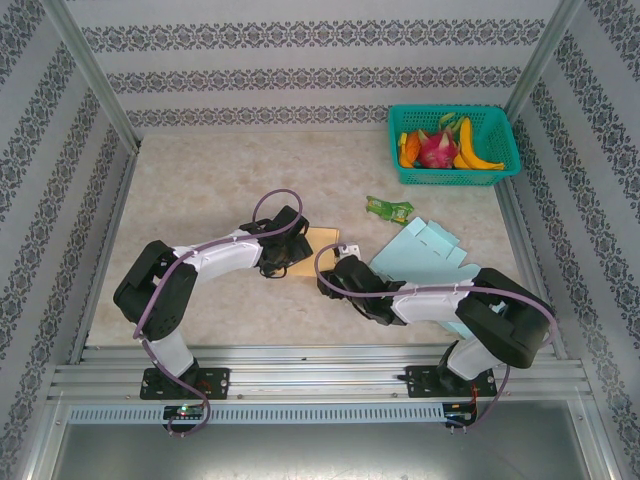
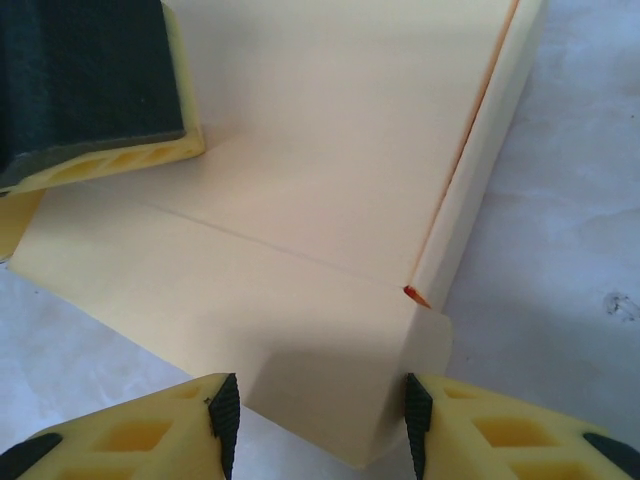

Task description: Fold the paper box

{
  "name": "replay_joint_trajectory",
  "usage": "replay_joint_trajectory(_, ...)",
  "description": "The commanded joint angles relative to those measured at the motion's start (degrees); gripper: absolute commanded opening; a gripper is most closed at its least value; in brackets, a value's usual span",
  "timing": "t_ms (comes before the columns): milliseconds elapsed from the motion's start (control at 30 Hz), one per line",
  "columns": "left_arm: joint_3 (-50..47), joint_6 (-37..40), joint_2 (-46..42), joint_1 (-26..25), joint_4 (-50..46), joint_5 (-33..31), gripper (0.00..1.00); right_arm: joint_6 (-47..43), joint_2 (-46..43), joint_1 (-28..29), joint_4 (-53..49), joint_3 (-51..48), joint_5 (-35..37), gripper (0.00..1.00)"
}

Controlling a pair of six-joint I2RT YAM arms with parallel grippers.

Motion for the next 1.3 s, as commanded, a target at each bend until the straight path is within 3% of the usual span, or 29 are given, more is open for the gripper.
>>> replay_joint_trajectory(0,-1.7,-0.5,0.9,-0.2,-1.7,-0.9,0.83,-0.1,0.4,-0.6,2.2,2.1,-3.9,0.46)
replay_joint_trajectory(767,-1.6,-0.7,1.2,-0.2,-1.6,-0.7,0.83,0.2,-1.9,-0.7,5.4,2.3,-12.4,0.41)
replay_joint_trajectory(1267,-1.7,-0.8,1.6,-0.3,-1.4,-0.6,0.83,-3.1,0.4,-0.7,4.7,1.5,-6.3,0.39)
